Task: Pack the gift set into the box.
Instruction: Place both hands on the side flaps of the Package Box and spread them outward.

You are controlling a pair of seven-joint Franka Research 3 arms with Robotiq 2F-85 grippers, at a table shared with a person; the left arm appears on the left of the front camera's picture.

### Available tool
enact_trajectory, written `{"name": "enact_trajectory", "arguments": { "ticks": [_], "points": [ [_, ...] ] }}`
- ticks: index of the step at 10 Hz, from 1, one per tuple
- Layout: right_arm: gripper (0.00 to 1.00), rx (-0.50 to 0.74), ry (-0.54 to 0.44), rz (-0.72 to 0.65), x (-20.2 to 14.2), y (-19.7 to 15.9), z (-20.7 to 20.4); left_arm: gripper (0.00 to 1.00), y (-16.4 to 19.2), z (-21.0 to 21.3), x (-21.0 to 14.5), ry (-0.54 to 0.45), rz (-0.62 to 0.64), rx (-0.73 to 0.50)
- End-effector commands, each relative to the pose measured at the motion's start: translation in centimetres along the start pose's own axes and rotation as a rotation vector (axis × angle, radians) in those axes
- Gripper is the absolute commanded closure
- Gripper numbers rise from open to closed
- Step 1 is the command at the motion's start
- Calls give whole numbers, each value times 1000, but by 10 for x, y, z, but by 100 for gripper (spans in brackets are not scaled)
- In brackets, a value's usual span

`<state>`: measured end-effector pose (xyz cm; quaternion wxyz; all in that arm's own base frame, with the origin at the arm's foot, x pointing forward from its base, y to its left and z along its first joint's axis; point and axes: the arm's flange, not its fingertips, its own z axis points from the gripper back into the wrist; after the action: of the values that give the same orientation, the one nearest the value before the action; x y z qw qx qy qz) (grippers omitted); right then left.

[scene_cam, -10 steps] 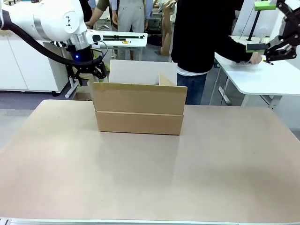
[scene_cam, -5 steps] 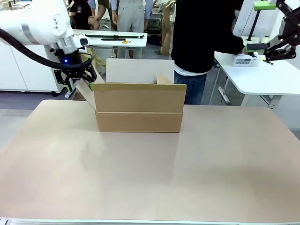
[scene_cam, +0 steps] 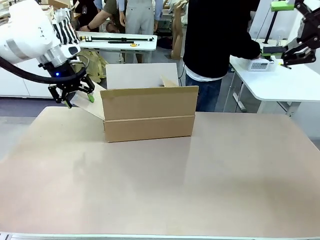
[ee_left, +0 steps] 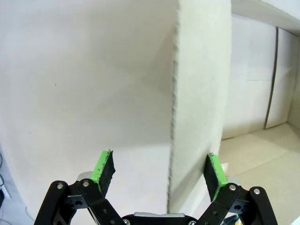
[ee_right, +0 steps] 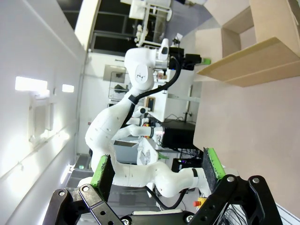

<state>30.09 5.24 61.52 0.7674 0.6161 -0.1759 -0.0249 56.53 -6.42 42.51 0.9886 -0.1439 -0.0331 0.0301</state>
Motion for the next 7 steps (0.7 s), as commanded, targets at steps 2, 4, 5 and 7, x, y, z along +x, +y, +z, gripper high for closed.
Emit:
{"name": "enact_trajectory", "arguments": {
  "ticks": [2, 4, 5, 7],
  "points": [
    [0, 28, -6, 23, 2, 1, -4, 0, 24, 2, -14, -15, 10, -46],
    [0, 28, -6, 23, 2, 1, -4, 0, 35, 6, -21, 28, 49, -108],
    [0, 28, -6, 23, 2, 1, -4, 0, 24, 0, -7, 3, 32, -20],
    [0, 28, -6, 23, 2, 1, -4, 0, 24, 0, -7, 3, 32, -20]
  ]
}}
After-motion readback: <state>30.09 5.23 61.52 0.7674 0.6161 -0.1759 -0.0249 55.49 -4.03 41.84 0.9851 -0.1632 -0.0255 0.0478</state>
